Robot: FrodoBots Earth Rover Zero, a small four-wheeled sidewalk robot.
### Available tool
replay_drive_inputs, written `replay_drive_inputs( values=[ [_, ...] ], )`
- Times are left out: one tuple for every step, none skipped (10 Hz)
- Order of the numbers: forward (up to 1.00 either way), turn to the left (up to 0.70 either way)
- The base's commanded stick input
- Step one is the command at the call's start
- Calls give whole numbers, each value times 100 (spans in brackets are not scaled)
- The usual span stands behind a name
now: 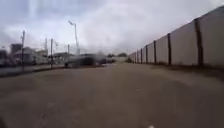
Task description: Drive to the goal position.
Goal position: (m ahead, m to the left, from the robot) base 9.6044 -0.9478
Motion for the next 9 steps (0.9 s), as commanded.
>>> replay_drive_inputs(
  values=[
    [50,0],
    [50,0],
    [50,0],
    [50,0],
    [50,0],
    [50,0],
    [50,0],
    [50,0],
    [50,0]
  ],
)
